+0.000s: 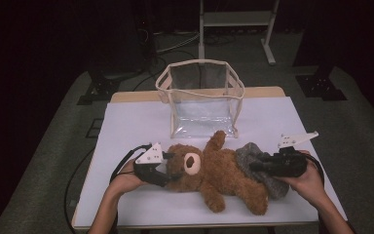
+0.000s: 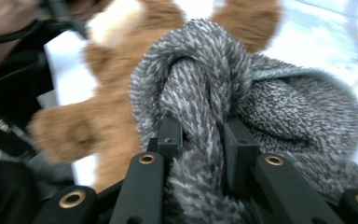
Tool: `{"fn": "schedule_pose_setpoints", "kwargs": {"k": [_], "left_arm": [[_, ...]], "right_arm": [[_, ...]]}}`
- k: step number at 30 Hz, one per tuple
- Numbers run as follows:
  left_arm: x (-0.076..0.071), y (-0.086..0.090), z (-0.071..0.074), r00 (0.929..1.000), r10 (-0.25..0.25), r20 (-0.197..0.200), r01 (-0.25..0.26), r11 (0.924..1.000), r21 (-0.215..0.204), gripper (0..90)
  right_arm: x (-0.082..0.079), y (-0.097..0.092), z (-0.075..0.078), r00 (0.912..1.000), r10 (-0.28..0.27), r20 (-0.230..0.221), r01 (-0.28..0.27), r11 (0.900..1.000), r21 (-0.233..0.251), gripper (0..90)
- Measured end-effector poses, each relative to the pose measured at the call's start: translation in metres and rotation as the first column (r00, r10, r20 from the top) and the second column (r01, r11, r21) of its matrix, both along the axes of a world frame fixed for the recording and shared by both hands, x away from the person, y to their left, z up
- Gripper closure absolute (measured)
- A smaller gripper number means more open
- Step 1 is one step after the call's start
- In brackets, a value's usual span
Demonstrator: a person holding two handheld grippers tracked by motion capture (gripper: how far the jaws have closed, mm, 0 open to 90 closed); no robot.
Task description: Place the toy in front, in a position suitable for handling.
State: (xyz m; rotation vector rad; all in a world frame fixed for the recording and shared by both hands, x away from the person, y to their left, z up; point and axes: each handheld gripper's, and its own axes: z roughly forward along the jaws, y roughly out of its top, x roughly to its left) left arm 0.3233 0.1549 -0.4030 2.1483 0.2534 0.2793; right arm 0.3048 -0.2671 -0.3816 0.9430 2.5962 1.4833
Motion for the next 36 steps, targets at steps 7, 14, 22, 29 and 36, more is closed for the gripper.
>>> {"fn": "schedule_pose_setpoints", "kwargs": {"k": [7,14,22,29,36], "left_arm": [[0.003,-0.002,0.0,0.9994,0.034,0.002,-0.034,0.9994,-0.008,29.2],[0.001,0.003,0.003,0.9995,0.007,-0.029,-0.006,0.9999,0.011,25.9],[0.002,-0.002,0.001,0.9994,0.014,-0.033,-0.014,0.9999,0.009,30.1],[0.004,-0.005,0.001,0.9993,0.029,-0.022,-0.029,0.9996,0.002,30.1],[0.005,-0.003,0.003,0.998,0.064,-0.004,-0.064,0.998,-0.003,26.2]], "right_arm": [[-0.021,0.021,0.019,0.9945,0.086,0.06,-0.084,0.996,-0.029,71.6],[-0.006,0.006,-0.012,0.9997,0.026,-0.001,-0.026,0.9993,-0.027,71.9],[-0.013,-0.021,-0.019,0.9986,-0.037,-0.038,0.037,0.9993,-0.007,71.8],[-0.031,0.007,0.036,0.9954,0.039,0.088,-0.041,0.999,0.02,71.7],[-0.034,0.058,0.009,0.9877,0.102,0.118,-0.091,0.9913,-0.095,71.6]]}}
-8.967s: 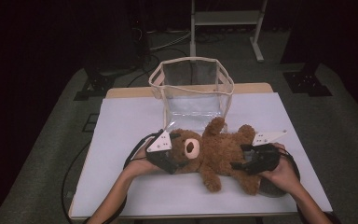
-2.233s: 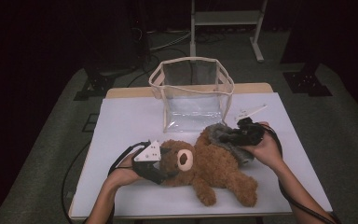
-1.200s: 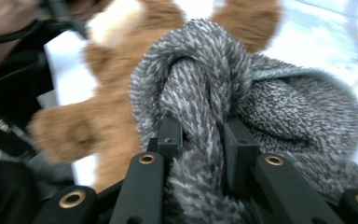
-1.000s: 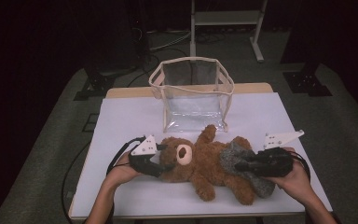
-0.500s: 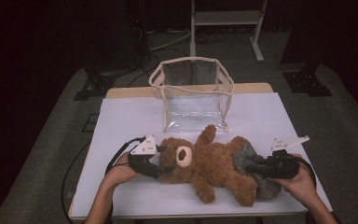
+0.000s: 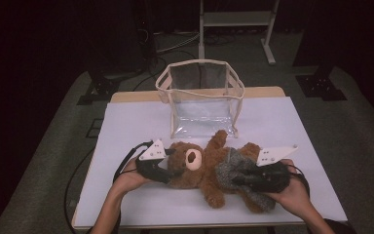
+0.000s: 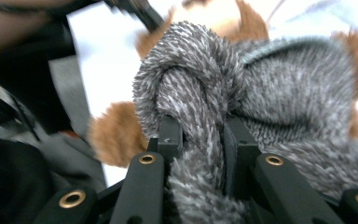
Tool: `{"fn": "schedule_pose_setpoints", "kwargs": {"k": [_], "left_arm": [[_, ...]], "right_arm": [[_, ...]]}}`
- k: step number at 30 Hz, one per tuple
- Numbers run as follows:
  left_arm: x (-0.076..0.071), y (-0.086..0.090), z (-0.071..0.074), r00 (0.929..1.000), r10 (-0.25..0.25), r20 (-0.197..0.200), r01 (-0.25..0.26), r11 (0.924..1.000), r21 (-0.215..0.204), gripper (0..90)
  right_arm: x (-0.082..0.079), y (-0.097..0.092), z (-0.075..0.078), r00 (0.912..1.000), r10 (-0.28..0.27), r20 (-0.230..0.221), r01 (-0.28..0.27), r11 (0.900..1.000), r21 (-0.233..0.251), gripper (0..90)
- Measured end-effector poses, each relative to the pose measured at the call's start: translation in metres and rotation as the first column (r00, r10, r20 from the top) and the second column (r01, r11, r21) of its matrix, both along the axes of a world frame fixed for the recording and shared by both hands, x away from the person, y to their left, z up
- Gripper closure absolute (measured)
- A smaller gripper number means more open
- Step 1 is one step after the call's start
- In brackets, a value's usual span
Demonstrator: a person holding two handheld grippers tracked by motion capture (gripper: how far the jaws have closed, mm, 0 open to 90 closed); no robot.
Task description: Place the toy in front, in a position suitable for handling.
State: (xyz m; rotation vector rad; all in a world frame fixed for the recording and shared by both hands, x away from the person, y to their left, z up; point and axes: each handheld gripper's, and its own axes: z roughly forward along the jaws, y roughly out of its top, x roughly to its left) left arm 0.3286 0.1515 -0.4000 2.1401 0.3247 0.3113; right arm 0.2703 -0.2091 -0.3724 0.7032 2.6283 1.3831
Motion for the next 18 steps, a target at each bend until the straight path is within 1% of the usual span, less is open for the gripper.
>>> {"fn": "schedule_pose_setpoints", "kwargs": {"k": [2,4,5,6,7,9,10,12,14,15,16,17,18], "left_arm": [[-0.002,0.005,0.004,1.0,-0.007,0.005,0.007,1.0,-0.003,23.1],[-0.003,0.009,0.006,0.9998,-0.019,-0.004,0.019,0.9997,-0.016,23.1],[-0.003,0.01,0.005,0.9995,-0.028,-0.013,0.028,0.9995,-0.015,23.3],[-0.003,0.009,0.003,0.9985,-0.044,-0.032,0.044,0.9989,-0.015,24.8],[-0.003,0.007,0.0,0.9977,-0.055,-0.039,0.055,0.9984,-0.017,31.3],[-0.003,0.001,-0.006,0.9965,-0.063,-0.056,0.064,0.9979,0.014,36.1],[-0.004,-0.002,-0.008,0.9962,-0.065,-0.058,0.066,0.9976,0.021,38.0],[-0.004,-0.005,-0.009,0.9961,-0.063,-0.061,0.065,0.9978,0.018,39.5],[-0.004,-0.006,-0.008,0.9957,-0.067,-0.063,0.068,0.9976,0.009,40.3],[-0.005,-0.007,-0.008,0.9951,-0.074,-0.065,0.075,0.9972,0.006,40.3],[-0.005,-0.009,-0.007,0.9942,-0.083,-0.068,0.083,0.9965,0.001,40.3],[-0.006,-0.01,-0.007,0.9938,-0.09,-0.066,0.09,0.996,-0.003,40.3],[-0.007,-0.012,-0.007,0.9932,-0.098,-0.063,0.098,0.9951,-0.005,40.3]], "right_arm": [[0.004,-0.003,-0.01,0.9999,-0.016,-0.001,0.016,0.9998,-0.014,72.1],[0.006,-0.012,-0.015,0.9994,-0.032,-0.013,0.032,0.9995,0.006,72.2],[0.007,-0.017,-0.016,0.999,-0.042,-0.016,0.042,0.9991,0.01,72.4],[0.008,-0.021,-0.017,0.9985,-0.051,-0.017,0.051,0.9987,0.007,72.4],[0.009,-0.025,-0.018,0.998,-0.062,-0.013,0.062,0.9981,0.002,72.6],[0.011,-0.032,-0.02,0.9961,-0.084,-0.027,0.084,0.9965,0.006,72.7],[0.012,-0.034,-0.02,0.9958,-0.086,-0.031,0.087,0.9962,0.007,72.8],[0.011,-0.034,-0.017,0.9951,-0.09,-0.041,0.091,0.9958,0.008,72.9],[0.009,-0.03,-0.007,0.9962,-0.077,-0.041,0.077,0.9968,0.018,73.0],[0.008,-0.026,0.0,0.9973,-0.062,-0.04,0.063,0.9977,0.025,73.0],[0.007,-0.021,0.007,0.9984,-0.049,-0.027,0.05,0.9984,0.027,73.0],[0.006,-0.014,0.012,0.9994,-0.033,-0.013,0.033,0.9993,0.02,73.0],[0.006,-0.005,0.017,0.9999,-0.01,-0.009,0.01,0.9998,0.02,73.0]]}}
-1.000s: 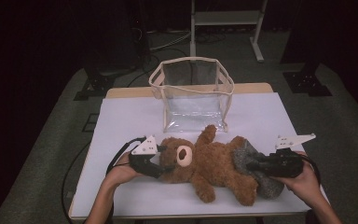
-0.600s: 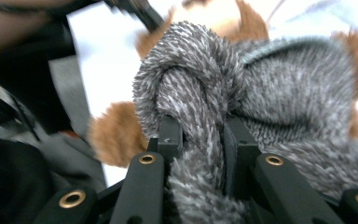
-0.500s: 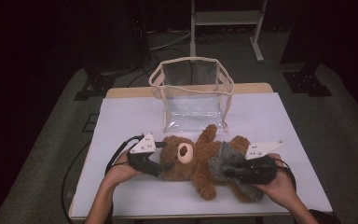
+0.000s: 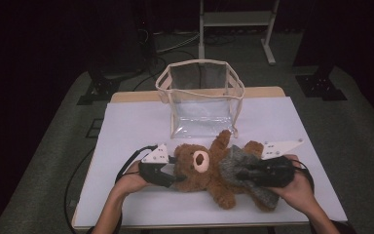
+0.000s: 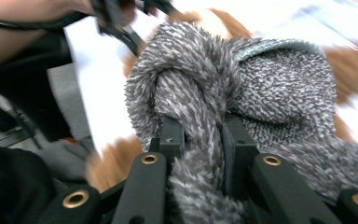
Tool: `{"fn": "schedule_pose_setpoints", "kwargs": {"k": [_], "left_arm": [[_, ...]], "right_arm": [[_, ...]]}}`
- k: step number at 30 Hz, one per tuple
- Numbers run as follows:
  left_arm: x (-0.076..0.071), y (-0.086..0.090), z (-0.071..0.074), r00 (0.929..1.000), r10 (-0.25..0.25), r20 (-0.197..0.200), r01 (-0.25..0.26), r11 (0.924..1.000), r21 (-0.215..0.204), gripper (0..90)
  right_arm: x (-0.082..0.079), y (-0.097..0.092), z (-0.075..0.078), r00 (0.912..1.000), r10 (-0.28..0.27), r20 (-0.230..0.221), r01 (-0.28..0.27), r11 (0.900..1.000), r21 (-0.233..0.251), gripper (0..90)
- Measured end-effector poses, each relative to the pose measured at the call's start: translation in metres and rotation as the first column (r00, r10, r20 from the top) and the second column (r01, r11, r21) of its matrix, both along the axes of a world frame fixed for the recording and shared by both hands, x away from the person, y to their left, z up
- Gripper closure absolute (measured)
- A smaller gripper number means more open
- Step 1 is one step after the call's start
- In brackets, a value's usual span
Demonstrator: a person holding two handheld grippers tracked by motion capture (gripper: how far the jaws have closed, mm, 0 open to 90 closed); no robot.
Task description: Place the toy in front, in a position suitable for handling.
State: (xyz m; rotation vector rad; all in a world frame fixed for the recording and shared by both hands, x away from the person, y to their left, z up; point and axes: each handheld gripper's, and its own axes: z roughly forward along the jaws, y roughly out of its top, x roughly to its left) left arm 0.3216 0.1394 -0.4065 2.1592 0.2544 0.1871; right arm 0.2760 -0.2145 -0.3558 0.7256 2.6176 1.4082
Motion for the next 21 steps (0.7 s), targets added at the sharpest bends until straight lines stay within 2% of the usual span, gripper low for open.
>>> {"fn": "schedule_pose_setpoints", "kwargs": {"k": [1,3,5,7,9,11,15,17,21], "left_arm": [[0.0,-0.001,0.001,1.0,-0.004,0.001,0.004,1.0,-0.003,40.3],[-0.001,-0.002,0.002,1.0,0.002,0.006,-0.002,1.0,0.002,39.9],[0.0,-0.001,0.001,0.9997,0.023,0.008,-0.024,0.9995,0.02,38.8],[0.001,0.002,-0.002,0.9995,0.03,0.005,-0.03,0.9991,0.03,37.8],[0.002,0.004,-0.003,0.9996,0.029,0.002,-0.029,0.9992,0.026,36.5],[0.002,0.003,-0.002,0.9995,0.033,0.001,-0.033,0.9993,0.017,36.0],[0.002,0.002,0.0,0.9991,0.042,-0.007,-0.042,0.9991,0.006,35.3],[0.002,0.002,0.0,0.9995,0.031,-0.009,-0.031,0.9995,-0.001,35.4],[0.0,0.0,0.0,0.9999,0.007,-0.015,-0.007,1.0,-0.002,37.0]], "right_arm": [[0.0,0.01,0.002,0.9996,0.026,-0.004,-0.026,0.9996,0.004,73.0],[0.0,0.035,-0.001,0.9968,0.079,0.001,-0.079,0.9963,-0.033,72.9],[0.001,0.051,-0.01,0.9932,0.115,-0.018,-0.116,0.9919,-0.053,73.0],[0.001,0.06,-0.023,0.9917,0.124,-0.033,-0.127,0.9866,-0.102,73.0],[-0.001,0.058,-0.031,0.9907,0.126,-0.053,-0.131,0.9856,-0.107,73.0],[-0.006,0.049,-0.035,0.9921,0.112,-0.055,-0.118,0.9858,-0.119,73.0],[-0.017,0.024,-0.038,0.9967,0.059,-0.056,-0.067,0.9874,-0.144,73.0],[-0.021,0.014,-0.038,0.9979,0.036,-0.055,-0.043,0.9892,-0.14,72.9],[-0.022,0.018,-0.031,0.9991,0.034,-0.026,-0.038,0.9898,-0.137,72.8]]}}
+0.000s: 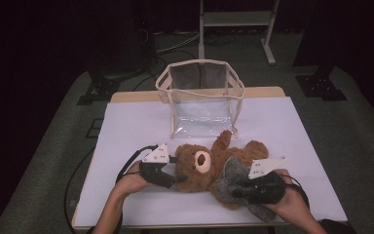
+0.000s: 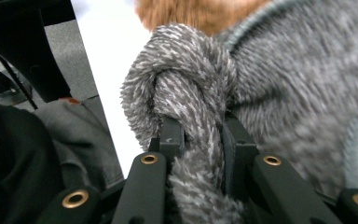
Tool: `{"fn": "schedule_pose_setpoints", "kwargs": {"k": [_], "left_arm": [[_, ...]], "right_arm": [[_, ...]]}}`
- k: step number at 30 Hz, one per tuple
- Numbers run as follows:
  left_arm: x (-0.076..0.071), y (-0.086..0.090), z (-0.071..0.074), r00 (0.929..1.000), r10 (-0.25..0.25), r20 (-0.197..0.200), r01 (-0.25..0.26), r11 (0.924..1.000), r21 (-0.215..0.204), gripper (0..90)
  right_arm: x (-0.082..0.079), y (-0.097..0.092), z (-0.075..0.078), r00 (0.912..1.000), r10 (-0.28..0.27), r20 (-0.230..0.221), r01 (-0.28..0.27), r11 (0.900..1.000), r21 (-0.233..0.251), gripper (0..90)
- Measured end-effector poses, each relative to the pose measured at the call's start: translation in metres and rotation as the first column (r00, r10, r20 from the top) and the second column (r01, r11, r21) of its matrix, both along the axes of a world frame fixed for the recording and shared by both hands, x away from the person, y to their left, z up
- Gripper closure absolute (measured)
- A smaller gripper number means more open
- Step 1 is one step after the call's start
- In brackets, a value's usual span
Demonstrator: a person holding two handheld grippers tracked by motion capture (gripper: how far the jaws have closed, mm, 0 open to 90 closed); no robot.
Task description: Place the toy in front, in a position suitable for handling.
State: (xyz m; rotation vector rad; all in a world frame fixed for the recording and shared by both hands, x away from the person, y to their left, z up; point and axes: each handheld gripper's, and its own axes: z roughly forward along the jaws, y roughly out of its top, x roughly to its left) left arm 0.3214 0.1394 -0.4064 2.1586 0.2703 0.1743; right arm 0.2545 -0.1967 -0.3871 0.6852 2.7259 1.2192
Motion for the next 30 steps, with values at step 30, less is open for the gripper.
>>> {"fn": "schedule_pose_setpoints", "kwargs": {"k": [30], "left_arm": [[-0.004,0.004,-0.003,0.9987,-0.05,-0.007,0.05,0.9981,0.035,31.9]], "right_arm": [[0.054,0.037,0.036,0.9955,0.005,0.095,-0.008,0.9995,0.029,72.1]]}}
